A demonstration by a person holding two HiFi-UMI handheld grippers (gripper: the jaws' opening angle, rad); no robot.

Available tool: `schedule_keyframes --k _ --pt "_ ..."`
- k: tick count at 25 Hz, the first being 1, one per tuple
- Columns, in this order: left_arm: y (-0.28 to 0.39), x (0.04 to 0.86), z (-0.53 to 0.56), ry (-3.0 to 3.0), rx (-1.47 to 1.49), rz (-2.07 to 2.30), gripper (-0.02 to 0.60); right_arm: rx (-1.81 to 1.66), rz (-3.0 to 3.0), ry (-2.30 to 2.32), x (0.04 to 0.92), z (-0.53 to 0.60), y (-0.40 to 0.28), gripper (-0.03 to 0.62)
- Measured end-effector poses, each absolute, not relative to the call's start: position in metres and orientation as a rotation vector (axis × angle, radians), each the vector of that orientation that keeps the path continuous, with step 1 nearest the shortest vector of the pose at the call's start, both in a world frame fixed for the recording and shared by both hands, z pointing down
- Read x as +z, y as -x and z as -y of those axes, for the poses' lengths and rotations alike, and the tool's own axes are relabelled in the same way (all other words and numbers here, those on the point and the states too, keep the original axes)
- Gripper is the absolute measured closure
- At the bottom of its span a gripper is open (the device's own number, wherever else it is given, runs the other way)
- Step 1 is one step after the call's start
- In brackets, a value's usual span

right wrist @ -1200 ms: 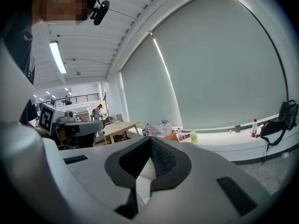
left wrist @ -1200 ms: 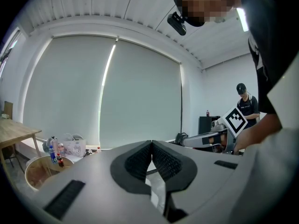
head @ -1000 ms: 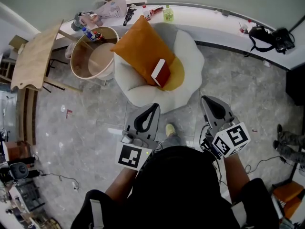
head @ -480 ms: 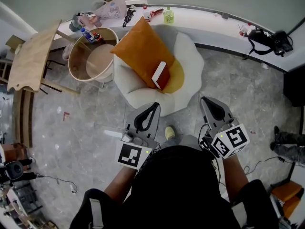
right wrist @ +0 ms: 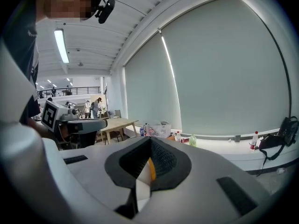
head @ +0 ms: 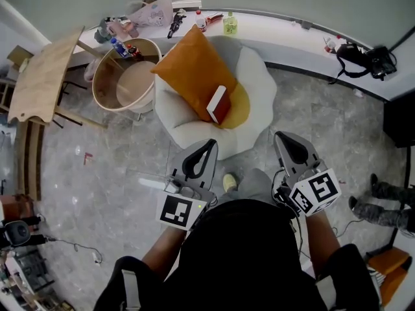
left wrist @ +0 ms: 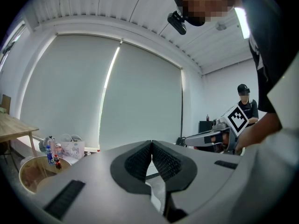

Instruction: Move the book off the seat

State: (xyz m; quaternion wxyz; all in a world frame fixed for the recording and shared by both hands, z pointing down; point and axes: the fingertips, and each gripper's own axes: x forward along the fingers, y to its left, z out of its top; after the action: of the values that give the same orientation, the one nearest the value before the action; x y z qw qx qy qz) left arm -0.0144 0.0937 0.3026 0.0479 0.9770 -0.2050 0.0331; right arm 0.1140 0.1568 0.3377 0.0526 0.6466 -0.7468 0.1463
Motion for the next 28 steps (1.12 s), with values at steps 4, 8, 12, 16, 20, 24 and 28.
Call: schedule_keyframes --k 4,8,12,16,20,24,28 --pt "0.012 0.301 -0.095 -2.988 0.105 0.608 0.569 0.437 2.252 -1.979 0.336 -0.161 -0.119 0.585" --pt "0.008 0.298 -0.097 -2.991 0.097 0.602 0.569 0.435 2.248 -1.993 0.337 -0.164 -0.122 0.585" --pt "0.003 0.291 -0.097 -3.03 0.066 0.566 0.569 0.419 2.255 -2.001 0.334 -0.161 -0.123 0.585" --pt "-0.004 0.286 -0.096 -3.059 -0.017 0.554 0.569 0.416 2.255 -2.008 0.334 -0.16 -0.13 0.585" --pt "-0.012 0.295 -0.092 -3.02 0.09 0.573 0.569 0.429 2.25 -2.013 0.336 -0.158 -0.143 0.585" --pt "-0.025 0.298 -0.081 -2.996 0.125 0.602 0.569 0.443 2.253 -2.012 0.337 -0.147 -0.158 0.585" --pt "-0.041 0.304 -0.069 -2.985 0.153 0.599 0.569 0.458 2.258 -2.006 0.34 -0.133 -0.172 0.585"
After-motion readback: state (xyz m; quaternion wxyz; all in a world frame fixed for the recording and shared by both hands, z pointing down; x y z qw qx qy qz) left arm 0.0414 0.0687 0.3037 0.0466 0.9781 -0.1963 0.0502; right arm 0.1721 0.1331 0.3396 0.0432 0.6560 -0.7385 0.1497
